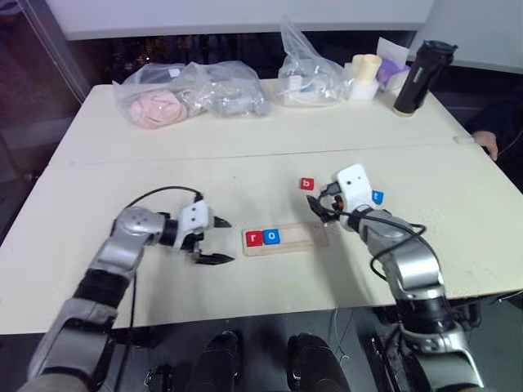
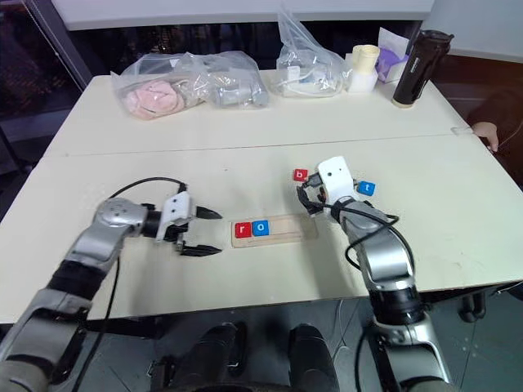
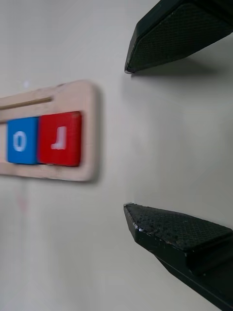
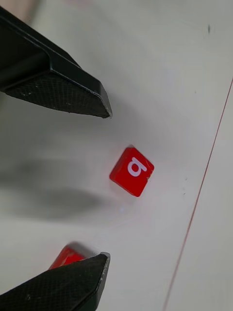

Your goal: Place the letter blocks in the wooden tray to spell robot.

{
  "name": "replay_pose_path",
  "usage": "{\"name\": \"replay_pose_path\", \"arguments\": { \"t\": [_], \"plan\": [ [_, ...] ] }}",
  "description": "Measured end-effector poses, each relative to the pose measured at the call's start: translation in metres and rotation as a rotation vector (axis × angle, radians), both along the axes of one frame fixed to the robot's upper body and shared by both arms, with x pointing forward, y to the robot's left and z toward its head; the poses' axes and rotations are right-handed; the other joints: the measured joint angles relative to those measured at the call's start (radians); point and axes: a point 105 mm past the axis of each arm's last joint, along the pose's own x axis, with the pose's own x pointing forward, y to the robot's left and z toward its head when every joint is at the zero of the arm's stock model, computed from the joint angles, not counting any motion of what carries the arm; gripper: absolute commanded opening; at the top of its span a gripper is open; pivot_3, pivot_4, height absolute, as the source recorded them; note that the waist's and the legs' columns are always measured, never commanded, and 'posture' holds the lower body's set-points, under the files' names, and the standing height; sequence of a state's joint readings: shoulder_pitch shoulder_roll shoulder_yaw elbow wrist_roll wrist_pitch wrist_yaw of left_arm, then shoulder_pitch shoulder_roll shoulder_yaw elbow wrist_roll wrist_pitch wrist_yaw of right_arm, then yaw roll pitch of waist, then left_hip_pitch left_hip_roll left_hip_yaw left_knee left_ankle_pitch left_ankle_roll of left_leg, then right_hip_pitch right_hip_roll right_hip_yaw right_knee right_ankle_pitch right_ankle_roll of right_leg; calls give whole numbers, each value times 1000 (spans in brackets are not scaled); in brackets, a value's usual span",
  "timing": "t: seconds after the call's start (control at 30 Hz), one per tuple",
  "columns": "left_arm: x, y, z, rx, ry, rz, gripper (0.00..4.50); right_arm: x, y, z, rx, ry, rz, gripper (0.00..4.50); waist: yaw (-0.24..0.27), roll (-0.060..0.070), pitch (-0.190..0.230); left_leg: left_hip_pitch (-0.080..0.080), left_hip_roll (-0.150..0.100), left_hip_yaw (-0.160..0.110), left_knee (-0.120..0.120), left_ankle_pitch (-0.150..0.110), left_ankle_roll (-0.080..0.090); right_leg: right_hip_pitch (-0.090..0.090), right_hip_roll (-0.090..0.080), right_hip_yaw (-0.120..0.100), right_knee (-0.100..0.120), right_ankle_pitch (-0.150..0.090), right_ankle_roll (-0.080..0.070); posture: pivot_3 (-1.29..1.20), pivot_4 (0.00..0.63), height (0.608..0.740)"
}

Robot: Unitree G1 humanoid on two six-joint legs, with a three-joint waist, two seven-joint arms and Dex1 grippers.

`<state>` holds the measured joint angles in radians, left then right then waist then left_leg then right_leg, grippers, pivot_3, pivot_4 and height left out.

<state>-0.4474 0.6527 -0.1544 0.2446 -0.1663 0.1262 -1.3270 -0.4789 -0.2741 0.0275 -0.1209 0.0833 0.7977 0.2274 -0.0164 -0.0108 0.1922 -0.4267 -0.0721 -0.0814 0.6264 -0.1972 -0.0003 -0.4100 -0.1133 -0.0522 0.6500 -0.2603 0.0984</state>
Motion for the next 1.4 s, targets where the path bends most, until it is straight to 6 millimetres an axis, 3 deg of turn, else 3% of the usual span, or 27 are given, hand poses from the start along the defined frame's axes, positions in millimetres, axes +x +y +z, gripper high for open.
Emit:
{"name": "replay_pose_path", "arguments": {
  "t": [0.2,0.47,0.7,0.8,0.97,1.2,1.4],
  "plan": [
    [-15,-1,15,-52,1,5,4475,18,25,-1,72,40,-26,4500,6,1,0,0,-2,0,1,0,0,0,0,1,-2,0,0,0,150,725],
    [-21,-7,25,-95,-6,29,4475,36,17,-18,31,100,-163,4500,1,1,0,0,-2,1,-2,1,-2,-1,1,2,0,0,0,0,150,725],
    [-23,-9,26,-113,-3,44,4475,45,28,-22,105,113,-194,4500,-4,1,0,1,0,1,-4,2,-4,-1,4,5,0,1,-1,0,150,725],
    [-22,-9,25,-113,-3,54,4500,47,28,-21,115,119,-209,3628,-3,1,0,2,0,1,-4,3,-4,-1,5,6,0,1,-1,0,150,725],
    [-22,-9,26,-121,-3,60,4500,47,27,-22,111,123,-218,1175,-3,1,0,2,0,1,-4,3,-4,-1,5,7,0,1,-2,0,150,725],
    [-21,-9,27,-133,-8,75,4500,34,17,-17,92,161,-233,1197,5,1,0,1,0,1,-5,3,-4,-3,5,7,0,1,-2,0,150,725],
    [-22,-11,25,-138,-6,75,4500,-2,-4,10,67,187,-188,1197,1,2,0,0,0,3,-7,3,-4,-6,4,9,0,1,-2,0,150,725]
  ]
}}
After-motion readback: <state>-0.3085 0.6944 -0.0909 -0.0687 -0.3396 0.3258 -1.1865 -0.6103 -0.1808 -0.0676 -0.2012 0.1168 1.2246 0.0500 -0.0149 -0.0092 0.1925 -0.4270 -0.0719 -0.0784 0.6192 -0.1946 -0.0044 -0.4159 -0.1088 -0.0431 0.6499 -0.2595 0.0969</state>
